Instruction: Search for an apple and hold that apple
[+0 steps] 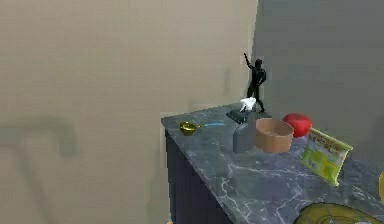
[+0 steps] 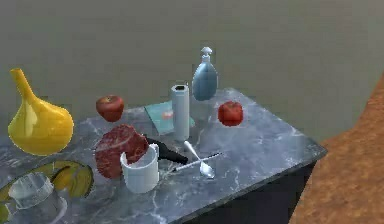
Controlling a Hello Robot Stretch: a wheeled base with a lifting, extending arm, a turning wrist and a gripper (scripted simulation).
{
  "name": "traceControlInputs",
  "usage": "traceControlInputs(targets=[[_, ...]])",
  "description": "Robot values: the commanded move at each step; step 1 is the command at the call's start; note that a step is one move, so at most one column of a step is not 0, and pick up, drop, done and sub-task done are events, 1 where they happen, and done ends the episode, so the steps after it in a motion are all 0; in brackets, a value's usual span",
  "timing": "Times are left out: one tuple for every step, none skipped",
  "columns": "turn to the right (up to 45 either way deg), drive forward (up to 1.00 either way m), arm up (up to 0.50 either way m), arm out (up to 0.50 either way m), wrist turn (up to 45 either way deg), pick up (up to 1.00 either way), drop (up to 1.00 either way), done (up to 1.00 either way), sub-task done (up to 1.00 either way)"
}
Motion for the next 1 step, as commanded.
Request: traceControlInputs(targets=[[-18.0,0.0,0.0,0.0,0.0,0.0,0.0,0.0,0.0]])
